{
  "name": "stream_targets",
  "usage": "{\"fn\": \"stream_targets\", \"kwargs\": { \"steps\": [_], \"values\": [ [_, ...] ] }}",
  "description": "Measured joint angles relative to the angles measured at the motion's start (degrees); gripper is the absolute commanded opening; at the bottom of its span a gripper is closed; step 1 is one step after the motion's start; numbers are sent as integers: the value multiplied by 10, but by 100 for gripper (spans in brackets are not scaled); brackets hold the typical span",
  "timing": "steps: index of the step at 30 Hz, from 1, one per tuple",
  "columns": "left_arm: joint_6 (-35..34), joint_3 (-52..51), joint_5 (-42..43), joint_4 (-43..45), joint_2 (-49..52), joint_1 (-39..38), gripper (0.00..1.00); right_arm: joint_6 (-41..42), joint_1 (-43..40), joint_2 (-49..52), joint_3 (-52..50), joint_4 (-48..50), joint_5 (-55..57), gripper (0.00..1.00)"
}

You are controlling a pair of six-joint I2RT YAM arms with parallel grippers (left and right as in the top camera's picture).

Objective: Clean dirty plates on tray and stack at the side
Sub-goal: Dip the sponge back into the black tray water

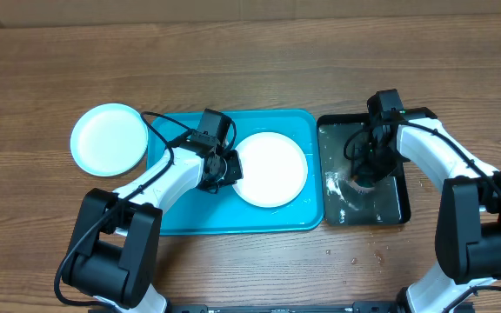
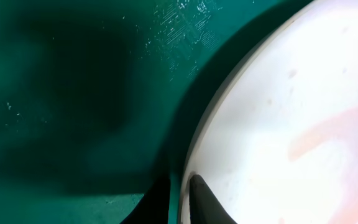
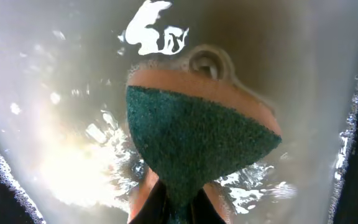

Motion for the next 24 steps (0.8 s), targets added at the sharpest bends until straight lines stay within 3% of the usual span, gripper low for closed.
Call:
{"fn": "stream_targets", "kwargs": {
  "steps": [1,3,4,6,11,14,17,19,24],
  "values": [
    [0,0,0,1,0,0,14,0,0,0,1,-5,0,6],
    [0,0,0,1,0,0,14,2,0,0,7,-24,0,45],
    [0,0,0,2,0,0,14,1,0,0,12,-34,0,57],
    [0,0,0,2,0,0,14,1,0,0,27,-47,0,61],
    [0,0,0,2,0,0,13,2,0,0,38,-47,0,58],
    [0,0,0,2,0,0,14,6,0,0,24,-14,0,51],
    [0,0,0,2,0,0,14,8,0,0,-2,15,3,28],
    [0,0,0,2,0,0,14,9,-1,0,-8,21,7,4],
    [0,0,0,2,0,0,10,16,-2,0,2,-11,5,4]
  ]
}}
